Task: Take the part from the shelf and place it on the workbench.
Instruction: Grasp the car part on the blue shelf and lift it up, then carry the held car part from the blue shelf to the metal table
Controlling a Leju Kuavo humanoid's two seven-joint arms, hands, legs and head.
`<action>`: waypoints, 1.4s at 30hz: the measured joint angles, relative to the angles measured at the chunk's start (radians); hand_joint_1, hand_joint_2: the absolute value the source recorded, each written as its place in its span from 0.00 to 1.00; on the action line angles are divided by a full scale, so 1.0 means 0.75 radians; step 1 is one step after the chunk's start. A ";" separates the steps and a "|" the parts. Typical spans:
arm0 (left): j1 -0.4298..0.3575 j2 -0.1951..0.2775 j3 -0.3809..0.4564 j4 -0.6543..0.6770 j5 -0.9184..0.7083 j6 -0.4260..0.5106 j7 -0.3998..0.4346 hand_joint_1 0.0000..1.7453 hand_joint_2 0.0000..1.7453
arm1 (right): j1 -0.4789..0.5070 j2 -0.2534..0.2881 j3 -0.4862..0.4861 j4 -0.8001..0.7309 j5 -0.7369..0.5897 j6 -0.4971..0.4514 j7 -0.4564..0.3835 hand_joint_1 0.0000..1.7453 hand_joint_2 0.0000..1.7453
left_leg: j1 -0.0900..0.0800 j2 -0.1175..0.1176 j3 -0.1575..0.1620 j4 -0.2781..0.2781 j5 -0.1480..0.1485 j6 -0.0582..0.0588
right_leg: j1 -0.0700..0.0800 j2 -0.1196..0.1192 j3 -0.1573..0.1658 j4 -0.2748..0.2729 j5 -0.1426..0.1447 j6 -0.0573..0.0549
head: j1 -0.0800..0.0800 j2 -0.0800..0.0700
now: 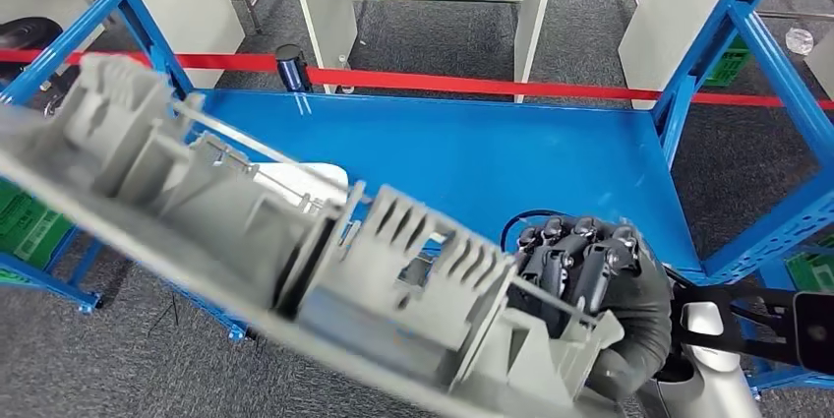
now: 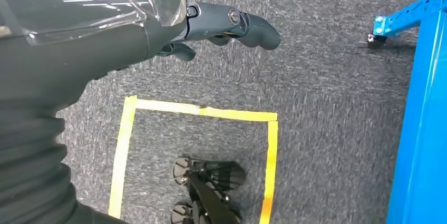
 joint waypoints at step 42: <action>-0.088 0.003 0.140 0.020 -0.287 -0.011 -0.116 0.00 1.00 | 0.178 -0.229 -0.074 -0.127 0.235 -0.013 -0.206 0.99 1.00 | -0.011 0.002 0.179 -0.125 -0.031 0.034 | 0.002 -0.004 -0.045 -0.024 0.079 0.031 | -0.005 0.000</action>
